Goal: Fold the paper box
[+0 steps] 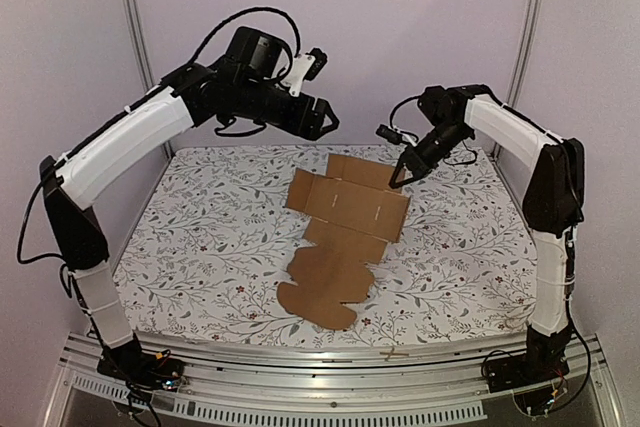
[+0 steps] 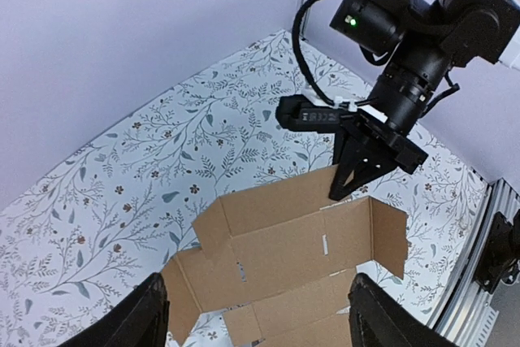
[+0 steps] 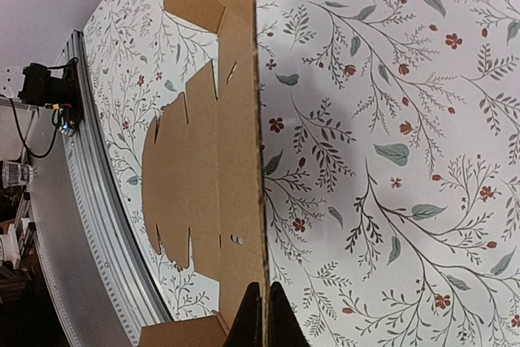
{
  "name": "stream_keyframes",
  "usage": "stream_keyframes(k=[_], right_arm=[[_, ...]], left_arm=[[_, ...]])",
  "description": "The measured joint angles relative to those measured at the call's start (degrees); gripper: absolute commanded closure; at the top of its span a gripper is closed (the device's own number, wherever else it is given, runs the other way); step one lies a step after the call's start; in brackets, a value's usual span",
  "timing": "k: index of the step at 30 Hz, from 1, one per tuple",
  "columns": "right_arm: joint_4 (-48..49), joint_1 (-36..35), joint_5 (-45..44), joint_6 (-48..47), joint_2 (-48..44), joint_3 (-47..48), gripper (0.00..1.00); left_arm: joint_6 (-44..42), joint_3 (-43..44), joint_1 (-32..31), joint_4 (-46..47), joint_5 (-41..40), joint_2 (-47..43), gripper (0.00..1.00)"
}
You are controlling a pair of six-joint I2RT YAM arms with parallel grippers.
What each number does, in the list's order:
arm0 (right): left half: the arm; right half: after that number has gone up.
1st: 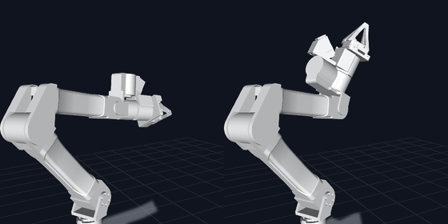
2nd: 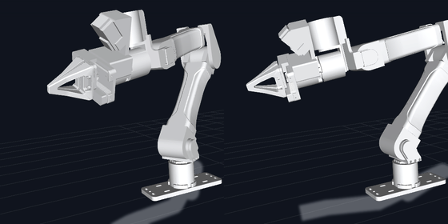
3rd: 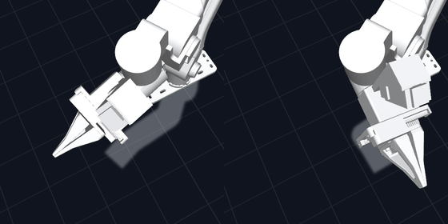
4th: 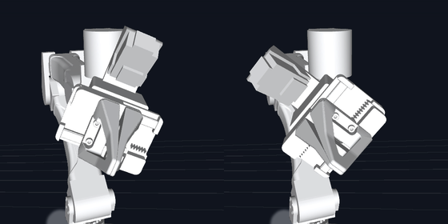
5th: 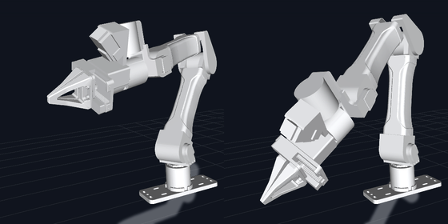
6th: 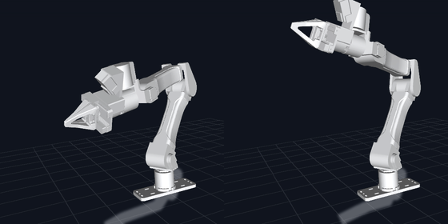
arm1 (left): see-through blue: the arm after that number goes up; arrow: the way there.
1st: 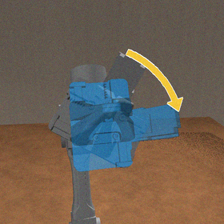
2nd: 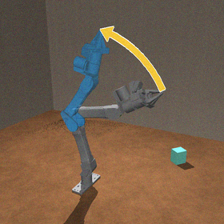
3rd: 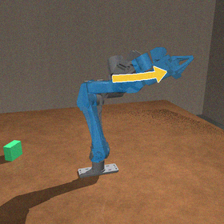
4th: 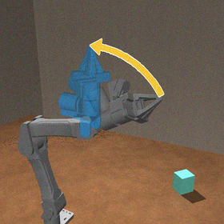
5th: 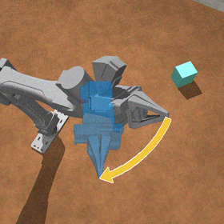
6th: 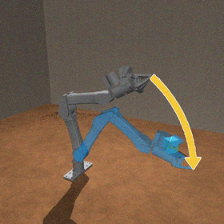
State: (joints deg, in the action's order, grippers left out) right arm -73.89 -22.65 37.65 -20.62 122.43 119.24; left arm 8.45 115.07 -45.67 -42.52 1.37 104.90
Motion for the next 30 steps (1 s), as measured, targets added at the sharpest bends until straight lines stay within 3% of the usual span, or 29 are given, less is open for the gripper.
stream_keyframes(k=[6, 14, 22, 30], right_arm=[[-2.05, -0.85, 3.96, -6.21, 0.00, 5.77, 1.00], [-2.67, -3.39, 7.74, -12.37, 0.39, 6.71, 1.00], [-2.97, -4.50, 8.37, -15.82, 1.42, 6.69, 1.00], [-2.99, -4.61, 10.05, -16.94, 1.51, 6.69, 1.00]], left_arm=[[-8.79, 10.95, 3.82, -4.96, 6.99, 7.85, 0.21], [-15.74, 12.00, 3.56, -10.05, 16.26, 16.65, 0.23], [-20.04, 12.00, 2.82, -12.48, 16.31, 17.03, 0.28], [-23.61, 11.78, 2.71, -12.68, 11.43, 13.20, 0.21]])
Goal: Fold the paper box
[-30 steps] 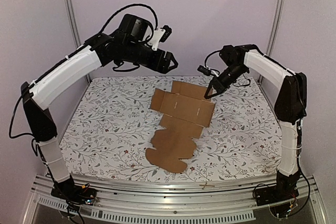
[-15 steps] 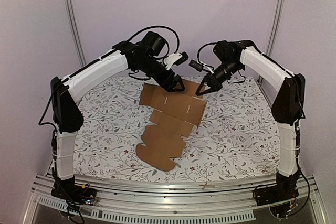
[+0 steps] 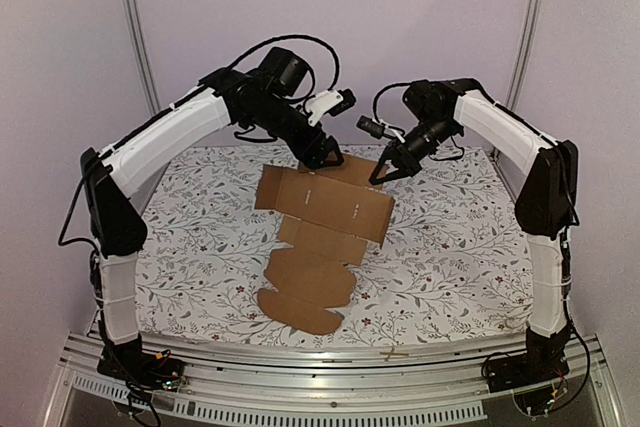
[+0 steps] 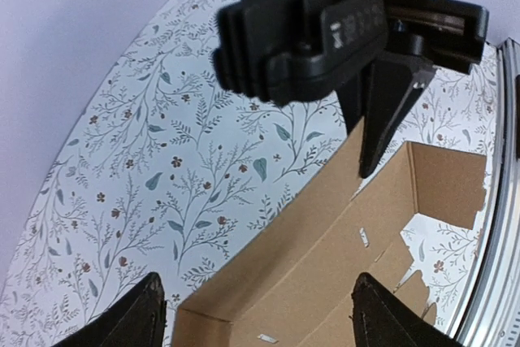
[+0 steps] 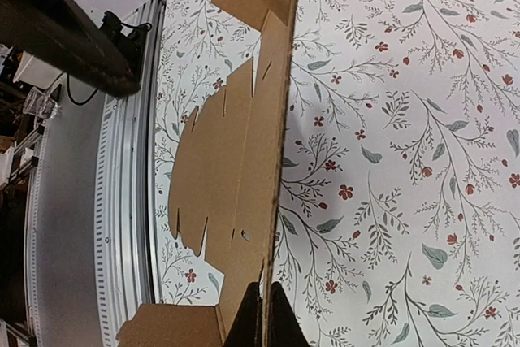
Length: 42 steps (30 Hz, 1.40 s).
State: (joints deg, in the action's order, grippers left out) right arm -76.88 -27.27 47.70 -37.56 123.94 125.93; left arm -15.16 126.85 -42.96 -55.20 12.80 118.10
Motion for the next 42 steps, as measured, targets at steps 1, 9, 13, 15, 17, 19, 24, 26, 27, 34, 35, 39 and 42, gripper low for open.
stream_keyframes(k=[1, 9, 13, 15, 17, 19, 24, 26, 27, 34, 35, 39, 42], right_arm=[[0.00, -0.07, 0.24, -0.07, 0.00, 0.00, 1.00], [0.00, -0.22, 0.87, 0.31, 0.00, 0.00, 0.99], [0.00, -0.22, 0.87, 1.16, 0.00, -0.37, 0.98], [0.00, -0.22, 0.85, 1.68, 0.00, -1.07, 0.98], [-0.02, -0.22, 0.85, 2.51, 0.00, -1.92, 0.98], [-0.07, -0.22, 0.87, 3.08, 0.00, -2.40, 0.98], [-0.04, -0.22, 0.90, 4.46, 0.00, -3.19, 0.97], [-0.04, -0.22, 0.94, 4.79, 0.00, -3.58, 0.97], [-0.07, -0.22, 0.96, 5.01, 0.00, -3.78, 0.97], [-0.13, -0.04, 2.69, 5.64, 0.00, -5.70, 0.89], [-0.07, 0.09, 3.08, 5.84, 0.00, -5.95, 0.85], [-0.17, 1.49, 5.57, 4.94, 0.00, -7.10, 0.72], [-0.24, 4.09, 8.17, 2.93, 0.00, -7.19, 0.69]], left_arm=[[-0.15, 0.02, 0.02, 0.35, -1.84, -0.52, 0.20], [1.73, -1.81, 0.81, 1.51, -9.79, -1.46, 0.24], [4.92, -6.95, 1.09, 1.42, -10.91, -2.58, 0.36], [7.06, -9.62, 1.53, 1.77, -10.29, -3.21, 0.43], [9.55, -12.31, 2.19, 2.69, -8.98, -4.22, 0.52], [11.52, -15.47, 3.10, 4.24, -7.30, -5.75, 0.63], [15.50, -19.54, 4.28, 8.20, -4.20, -8.20, 0.77], [16.50, -20.00, 4.31, 9.51, -3.15, -8.28, 0.81], [16.87, -20.20, 4.31, 10.05, -2.51, -8.26, 0.83], [18.84, -21.86, 4.31, 13.25, 0.33, -8.11, 1.00], [18.97, -22.21, 4.31, 13.73, 0.74, -8.00, 1.00], [19.21, -24.30, 4.37, 15.82, 2.99, -7.41, 1.00], [19.04, -25.27, 4.42, 17.11, 5.84, -6.23, 1.00]])
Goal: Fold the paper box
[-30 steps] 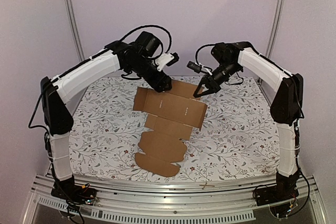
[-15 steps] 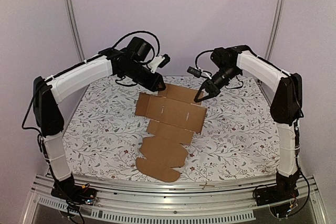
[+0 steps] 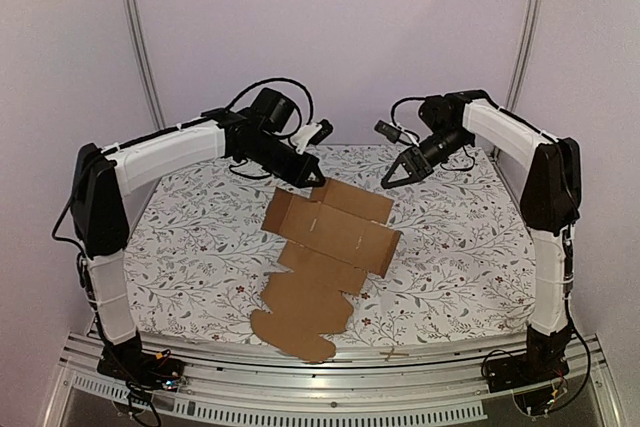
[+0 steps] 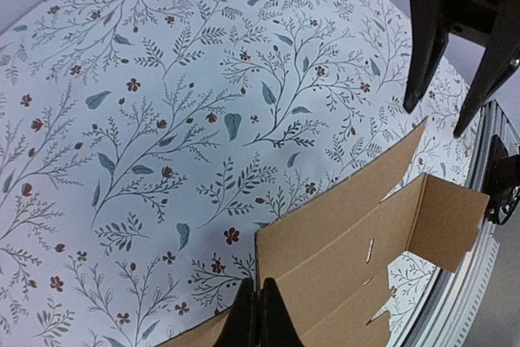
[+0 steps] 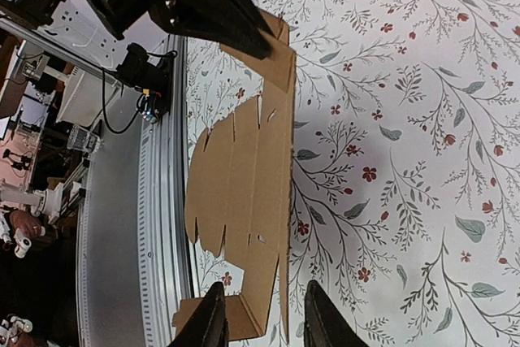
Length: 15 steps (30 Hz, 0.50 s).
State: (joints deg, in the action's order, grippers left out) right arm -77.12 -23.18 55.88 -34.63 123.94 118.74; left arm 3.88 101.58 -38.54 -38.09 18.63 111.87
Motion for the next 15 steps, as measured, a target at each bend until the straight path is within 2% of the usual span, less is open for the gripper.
stream_keyframes(k=[5, 9, 15], right_arm=[[0.26, 7.37, 4.83, -3.02, -0.02, -1.14, 0.69], [0.68, 11.10, 3.67, 0.48, -0.46, -7.78, 0.69], [2.16, 6.10, -3.19, 4.61, -1.42, -16.85, 0.66]], left_arm=[[0.02, -2.58, 0.00, 2.99, 4.15, 0.44, 1.00], [0.70, -5.88, 0.00, 7.48, 5.66, 0.17, 1.00], [3.28, -9.73, 0.02, 12.17, 5.31, -0.37, 1.00]])
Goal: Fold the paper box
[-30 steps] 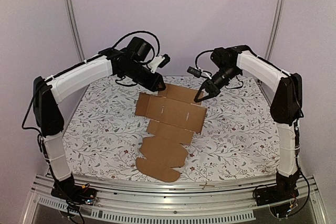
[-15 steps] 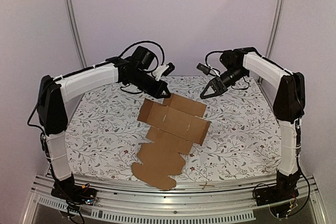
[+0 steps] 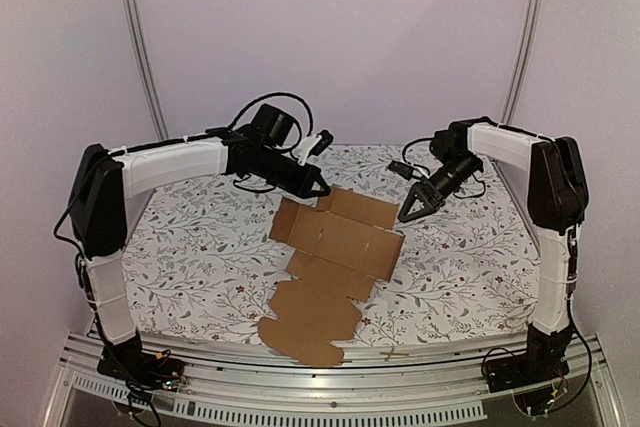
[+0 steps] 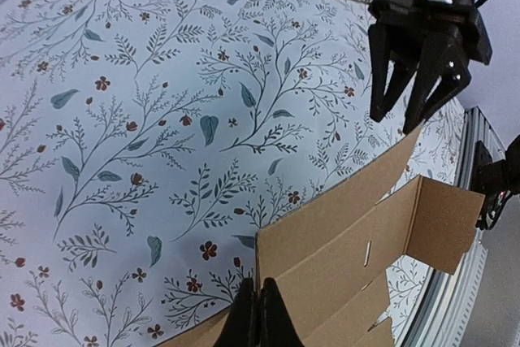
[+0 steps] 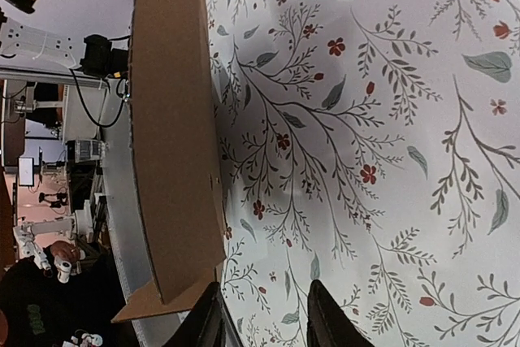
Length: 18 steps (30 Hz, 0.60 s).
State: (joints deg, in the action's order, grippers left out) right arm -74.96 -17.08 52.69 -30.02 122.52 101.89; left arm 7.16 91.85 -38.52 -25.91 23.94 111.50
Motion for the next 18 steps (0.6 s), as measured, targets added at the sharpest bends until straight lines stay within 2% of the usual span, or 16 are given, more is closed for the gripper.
stream_keyframes(k=[6, 10, 18], right_arm=[[-0.57, -5.44, -0.24, -1.46, -3.15, -0.46, 0.64], [-0.20, -5.84, 0.44, -1.92, -4.42, -0.46, 0.65], [0.22, -5.86, 4.46, -0.76, -4.59, -0.07, 0.60]], left_arm=[[2.62, -0.26, 0.04, 2.47, -1.42, 0.00, 1.00], [3.96, -0.66, 0.04, 3.67, -1.42, 0.00, 1.00], [5.73, -1.64, 0.02, 5.53, -1.31, 0.00, 1.00]])
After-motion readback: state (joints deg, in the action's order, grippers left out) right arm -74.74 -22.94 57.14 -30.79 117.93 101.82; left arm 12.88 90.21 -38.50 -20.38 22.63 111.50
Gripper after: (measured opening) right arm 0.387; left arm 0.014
